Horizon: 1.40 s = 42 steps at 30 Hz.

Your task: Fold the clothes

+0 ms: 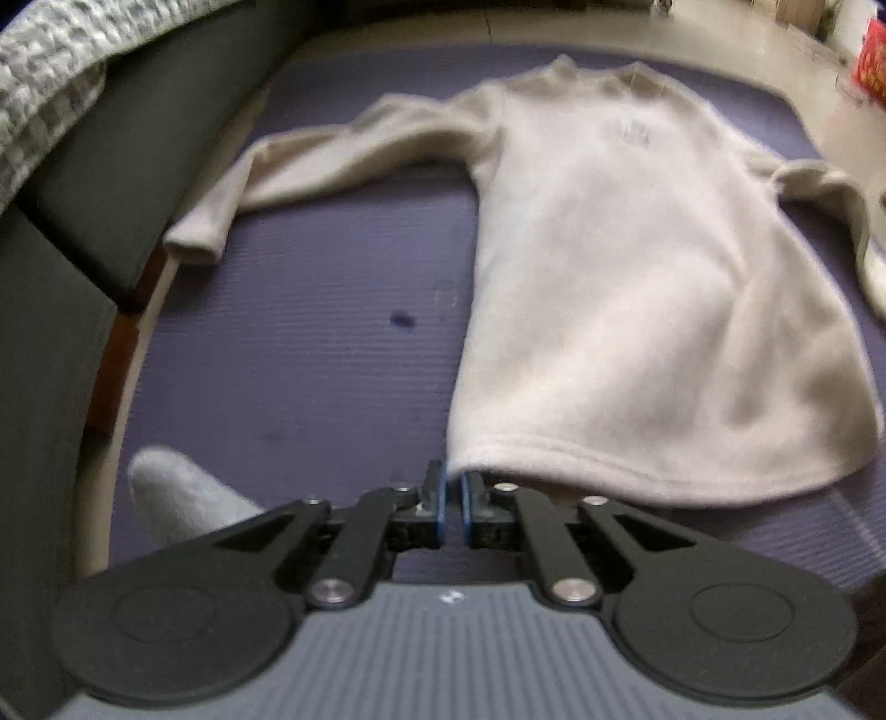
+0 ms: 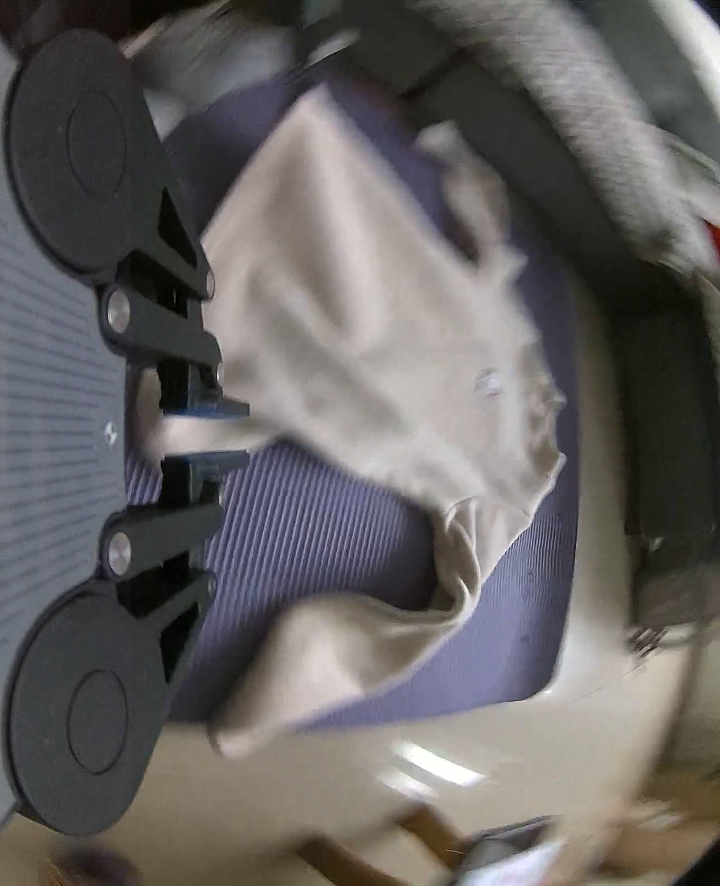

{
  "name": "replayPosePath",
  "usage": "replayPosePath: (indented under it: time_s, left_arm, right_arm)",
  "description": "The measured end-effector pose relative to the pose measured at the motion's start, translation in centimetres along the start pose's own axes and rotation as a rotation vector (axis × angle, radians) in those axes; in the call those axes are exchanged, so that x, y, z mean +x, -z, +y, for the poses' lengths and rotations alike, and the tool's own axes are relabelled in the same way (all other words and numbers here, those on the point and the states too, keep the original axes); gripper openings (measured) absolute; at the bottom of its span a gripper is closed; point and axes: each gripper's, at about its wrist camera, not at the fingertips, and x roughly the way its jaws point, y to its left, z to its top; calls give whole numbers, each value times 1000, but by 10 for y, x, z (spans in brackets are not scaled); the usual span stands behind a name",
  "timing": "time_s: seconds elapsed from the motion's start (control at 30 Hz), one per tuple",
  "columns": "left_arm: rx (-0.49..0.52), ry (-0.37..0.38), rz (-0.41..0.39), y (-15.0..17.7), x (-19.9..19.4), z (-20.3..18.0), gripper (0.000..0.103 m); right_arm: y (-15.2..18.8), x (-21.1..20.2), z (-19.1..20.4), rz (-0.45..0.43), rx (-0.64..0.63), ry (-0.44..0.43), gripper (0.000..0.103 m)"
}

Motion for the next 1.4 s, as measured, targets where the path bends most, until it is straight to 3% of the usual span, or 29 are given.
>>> replayPosePath:
  time_s: [0.13, 0.2, 0.3, 0.37, 0.43, 0.57, 0.77, 0.93, 1.03, 1.13, 1.23, 1.33, 1.4]
  left_arm:
    - [-58, -8, 10, 0, 8, 15, 0]
    - [-72, -13, -1, -2, 7, 20, 0]
    - [-36, 4, 25, 1, 13, 18, 9]
    - [34, 11, 49, 6, 20, 12, 15]
    - [106, 11, 76, 13, 29, 3, 27]
    - [162, 0, 114, 18, 41, -4, 33]
    - [169, -9, 173, 17, 60, -8, 34]
    - [178, -17, 94, 15, 60, -11, 34]
    - [174, -24, 76, 15, 62, -13, 33]
    - [161, -4, 9, 12, 56, -15, 33]
    - [149, 7, -78, 6, 48, -15, 33]
    - [132, -11, -80, 4, 50, -17, 34]
    - [126, -16, -80, 5, 50, -21, 34]
  right_arm:
    - [18, 24, 25, 59, -299, 52, 34]
    - [26, 41, 36, 96, -513, 95, 34]
    - [38, 62, 41, 141, -709, 78, 35]
    - [43, 72, 48, 181, -766, 73, 39]
    - [50, 85, 53, 216, -815, 76, 48]
    - [63, 106, 54, 217, -855, 81, 51]
    - [63, 107, 47, 70, -785, 51, 51]
    - [64, 103, 50, -49, -792, 20, 50]
    - [59, 89, 50, -183, -749, -8, 50]
    - [53, 84, 51, -282, -710, -10, 50]
    - [46, 85, 56, -380, -693, 33, 50]
    - [40, 88, 66, -463, -737, 101, 50]
    - [45, 91, 79, -507, -851, 153, 50]
